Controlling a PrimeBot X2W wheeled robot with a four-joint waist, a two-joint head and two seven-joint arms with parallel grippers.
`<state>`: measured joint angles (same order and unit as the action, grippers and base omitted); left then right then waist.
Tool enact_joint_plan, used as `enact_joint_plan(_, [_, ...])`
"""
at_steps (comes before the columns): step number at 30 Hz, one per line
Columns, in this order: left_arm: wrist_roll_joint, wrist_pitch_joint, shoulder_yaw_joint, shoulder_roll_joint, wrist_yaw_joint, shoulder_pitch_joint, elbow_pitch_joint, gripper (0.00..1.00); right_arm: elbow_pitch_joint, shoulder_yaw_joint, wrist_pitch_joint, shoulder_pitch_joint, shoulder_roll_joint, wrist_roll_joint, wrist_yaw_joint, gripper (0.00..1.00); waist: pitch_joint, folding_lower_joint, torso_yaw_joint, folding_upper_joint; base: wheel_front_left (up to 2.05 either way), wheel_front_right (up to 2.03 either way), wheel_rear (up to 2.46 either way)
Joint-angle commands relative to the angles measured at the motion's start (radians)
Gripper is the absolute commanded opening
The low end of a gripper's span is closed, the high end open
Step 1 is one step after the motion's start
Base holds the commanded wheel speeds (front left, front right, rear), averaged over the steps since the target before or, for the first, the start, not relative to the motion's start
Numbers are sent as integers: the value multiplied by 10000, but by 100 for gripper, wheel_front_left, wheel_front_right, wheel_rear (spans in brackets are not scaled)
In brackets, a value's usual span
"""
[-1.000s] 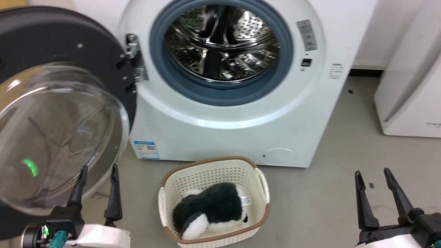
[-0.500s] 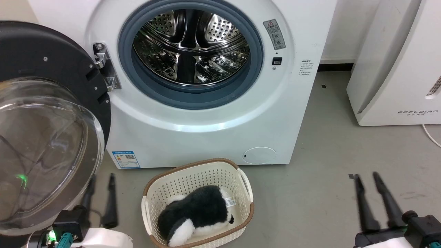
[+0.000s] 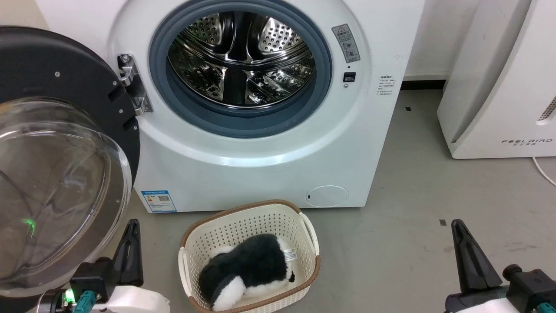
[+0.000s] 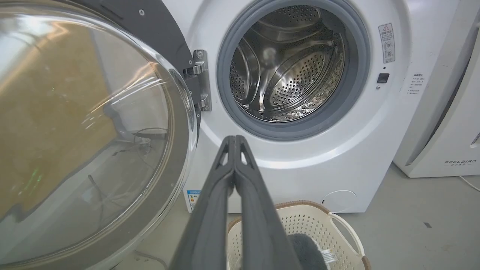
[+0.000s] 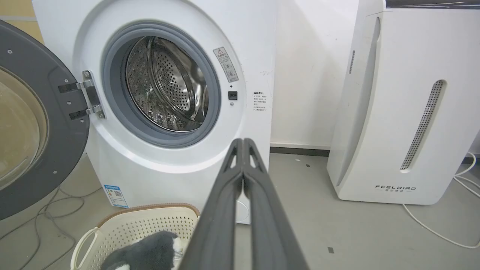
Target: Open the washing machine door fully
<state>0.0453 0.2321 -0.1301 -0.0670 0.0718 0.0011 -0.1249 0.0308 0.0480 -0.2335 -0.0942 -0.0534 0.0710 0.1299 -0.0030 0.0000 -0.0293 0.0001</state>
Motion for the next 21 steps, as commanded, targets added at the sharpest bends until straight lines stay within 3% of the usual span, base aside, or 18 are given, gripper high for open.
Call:
enact_joint_plan(1, [-55,-58,58,21,-69,-1,81,0,-32,-28,59,98,4,-78,1,0,1,0,6,-1,0,0,0])
enact_joint_plan(21, [-127,-466,282,47,-186,-3,291,0,-82,-110,470,250,9,-192,2,0,6,0,57,-1,0,0,0])
